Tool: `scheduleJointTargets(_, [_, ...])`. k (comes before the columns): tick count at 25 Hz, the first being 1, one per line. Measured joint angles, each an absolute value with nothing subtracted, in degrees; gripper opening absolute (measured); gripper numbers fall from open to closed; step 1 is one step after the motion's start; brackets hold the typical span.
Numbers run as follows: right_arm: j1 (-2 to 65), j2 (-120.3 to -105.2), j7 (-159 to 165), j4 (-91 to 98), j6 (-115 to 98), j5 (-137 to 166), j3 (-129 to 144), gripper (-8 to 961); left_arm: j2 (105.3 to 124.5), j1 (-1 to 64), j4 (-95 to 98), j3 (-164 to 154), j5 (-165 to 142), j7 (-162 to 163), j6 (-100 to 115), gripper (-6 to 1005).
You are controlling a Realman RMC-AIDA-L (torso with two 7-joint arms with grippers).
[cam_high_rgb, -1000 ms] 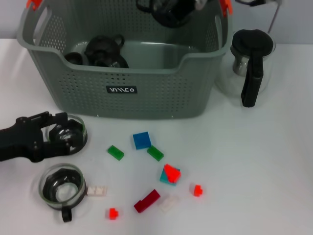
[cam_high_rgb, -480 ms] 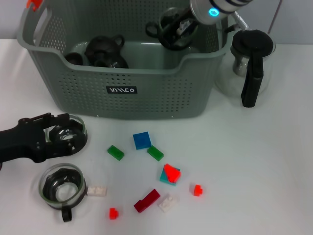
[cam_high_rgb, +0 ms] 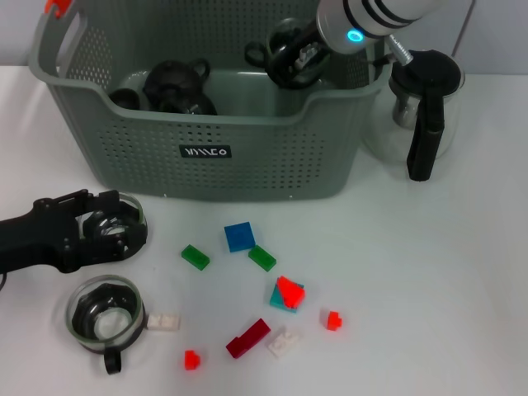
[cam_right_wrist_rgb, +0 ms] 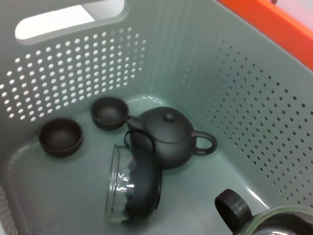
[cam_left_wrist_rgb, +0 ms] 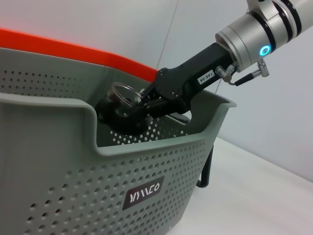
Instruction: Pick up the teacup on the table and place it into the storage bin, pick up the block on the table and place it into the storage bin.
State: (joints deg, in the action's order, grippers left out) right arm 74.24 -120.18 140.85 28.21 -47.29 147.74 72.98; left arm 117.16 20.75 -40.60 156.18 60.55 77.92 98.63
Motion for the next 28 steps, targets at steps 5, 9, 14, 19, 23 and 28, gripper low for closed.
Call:
scheduleJointTargets(5, [74.71, -120.11, 143.51, 26.20, -45.63, 147.86, 72.79, 80, 117.16, 20.88, -40.60, 156.26, 60.56, 77.89, 98.47, 872])
scheduleJointTargets(9, [74.68, -119.91, 144.63, 25.39, -44.96, 147.84, 72.77, 85, 117.09, 20.98, -40.60, 156.23, 60.56, 77.90, 97.84, 873])
scheduleJointTargets(14, [74.38, -119.93, 144.66, 24.69, -44.49, 147.74, 72.77, 90, 117.13, 21.00, -40.54, 156.18, 60.56, 77.86, 97.70, 873])
scheduleJointTargets(19, [74.29, -120.07, 144.38, 24.23, -44.36, 147.74, 72.88, 96, 117.16, 20.67, -40.52, 156.18, 60.56, 77.86, 97.69, 873])
scheduleJointTargets(23, [74.17, -120.15, 144.20, 23.98, -44.33, 147.74, 73.10, 101, 117.16, 20.50, -40.51, 156.18, 60.56, 77.86, 97.70, 873])
scheduleJointTargets(28, [74.17, -120.20, 144.25, 24.24, -45.12, 147.74, 73.08, 107, 117.16, 20.48, -40.51, 156.18, 60.56, 77.87, 97.72, 873])
